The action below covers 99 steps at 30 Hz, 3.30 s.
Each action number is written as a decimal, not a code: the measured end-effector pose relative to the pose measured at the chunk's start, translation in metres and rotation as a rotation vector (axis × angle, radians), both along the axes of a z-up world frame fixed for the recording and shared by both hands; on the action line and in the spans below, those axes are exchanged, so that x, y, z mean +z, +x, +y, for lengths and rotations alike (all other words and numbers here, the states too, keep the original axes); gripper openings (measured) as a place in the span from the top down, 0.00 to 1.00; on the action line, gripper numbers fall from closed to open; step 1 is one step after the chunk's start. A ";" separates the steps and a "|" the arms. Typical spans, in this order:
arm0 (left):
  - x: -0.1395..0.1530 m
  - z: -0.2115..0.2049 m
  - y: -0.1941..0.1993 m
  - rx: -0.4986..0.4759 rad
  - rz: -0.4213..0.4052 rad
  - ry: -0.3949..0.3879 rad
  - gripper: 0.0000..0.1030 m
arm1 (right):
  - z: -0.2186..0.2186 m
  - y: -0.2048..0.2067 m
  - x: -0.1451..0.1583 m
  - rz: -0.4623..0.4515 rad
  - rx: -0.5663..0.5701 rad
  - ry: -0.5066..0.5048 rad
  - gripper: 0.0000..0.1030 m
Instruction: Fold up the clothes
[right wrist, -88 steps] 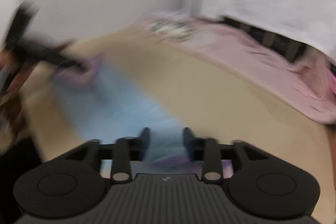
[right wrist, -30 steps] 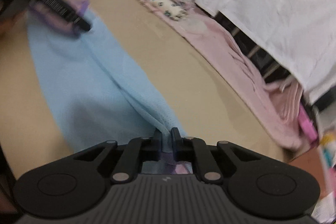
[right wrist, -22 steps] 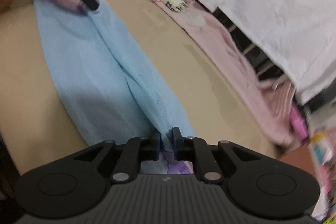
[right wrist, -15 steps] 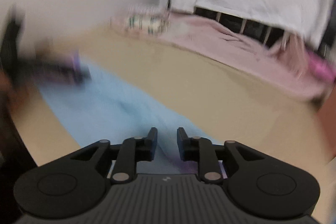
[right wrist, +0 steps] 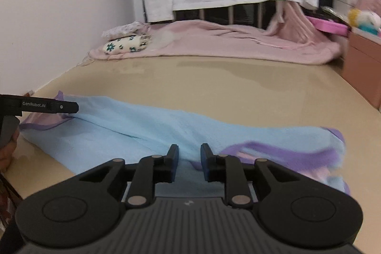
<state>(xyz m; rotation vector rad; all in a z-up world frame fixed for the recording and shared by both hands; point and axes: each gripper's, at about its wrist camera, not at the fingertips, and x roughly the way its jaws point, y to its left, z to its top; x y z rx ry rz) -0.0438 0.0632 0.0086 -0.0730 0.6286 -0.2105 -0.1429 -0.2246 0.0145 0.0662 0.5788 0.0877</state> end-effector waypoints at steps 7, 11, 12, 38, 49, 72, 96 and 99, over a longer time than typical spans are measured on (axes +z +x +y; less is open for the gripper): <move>0.005 0.012 -0.005 0.057 -0.017 -0.049 0.26 | -0.044 -0.026 0.007 -0.044 -0.193 0.046 0.71; 0.021 0.008 -0.015 0.063 -0.083 -0.095 0.25 | -0.075 -0.040 0.014 -0.077 -0.339 0.063 0.48; 0.023 0.001 -0.016 0.056 -0.087 -0.096 0.25 | -0.083 -0.044 0.016 -0.085 -0.376 0.067 0.49; 0.023 0.048 -0.079 0.318 -0.162 0.067 0.25 | 0.064 0.005 0.039 -0.211 0.017 -0.170 0.89; 0.014 0.072 -0.101 0.371 -0.109 0.020 0.24 | 0.116 0.016 0.048 -0.092 0.253 -0.107 0.32; 0.011 0.050 -0.092 0.482 0.011 -0.085 0.27 | 0.175 0.195 0.065 0.243 0.896 -0.330 0.48; 0.053 0.038 0.103 0.192 0.026 0.002 1.00 | 0.104 0.319 0.029 0.356 0.279 -0.172 0.97; 0.057 0.029 0.132 0.163 0.006 -0.020 0.92 | 0.064 0.322 0.027 0.358 0.154 -0.122 0.97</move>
